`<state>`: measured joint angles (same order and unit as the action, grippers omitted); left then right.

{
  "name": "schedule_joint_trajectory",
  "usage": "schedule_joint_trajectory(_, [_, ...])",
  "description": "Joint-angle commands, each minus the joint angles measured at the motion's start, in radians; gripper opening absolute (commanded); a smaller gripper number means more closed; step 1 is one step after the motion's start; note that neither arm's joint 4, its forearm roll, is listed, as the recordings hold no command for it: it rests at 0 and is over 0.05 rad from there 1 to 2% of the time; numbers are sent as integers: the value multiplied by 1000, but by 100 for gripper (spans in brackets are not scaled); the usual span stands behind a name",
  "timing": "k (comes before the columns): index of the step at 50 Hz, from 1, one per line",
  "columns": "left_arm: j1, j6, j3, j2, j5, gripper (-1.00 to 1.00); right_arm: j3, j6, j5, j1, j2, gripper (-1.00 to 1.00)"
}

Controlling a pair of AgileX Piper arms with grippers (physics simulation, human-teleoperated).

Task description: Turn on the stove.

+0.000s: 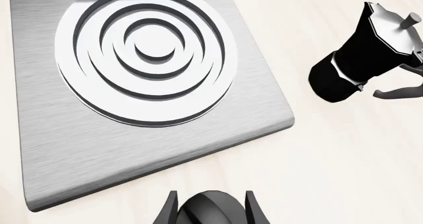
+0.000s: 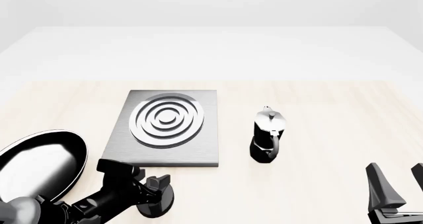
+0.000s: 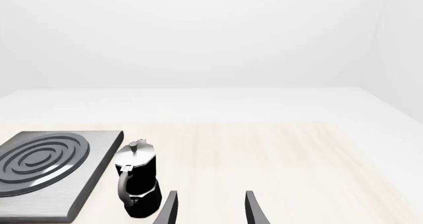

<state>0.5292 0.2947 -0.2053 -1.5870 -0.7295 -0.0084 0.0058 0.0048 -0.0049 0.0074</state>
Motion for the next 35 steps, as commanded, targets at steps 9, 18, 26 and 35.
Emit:
schedule_joint_trajectory(9, [-180, -68, 82, 10, -16, 100, 0, 0, 0, 0, 0, 100])
schedule_joint_trajectory(18, [-239, -80, 103, 53, -2, 100, 0, 0, 0, 0, 0, 100])
schedule_joint_trajectory(26, [-275, -94, 101, 88, 27, 100, 0, 0, 0, 0, 0, 100])
schedule_joint_trajectory(35, [-292, -98, 109, 128, 54, 100, 0, 0, 0, 0, 0, 100])
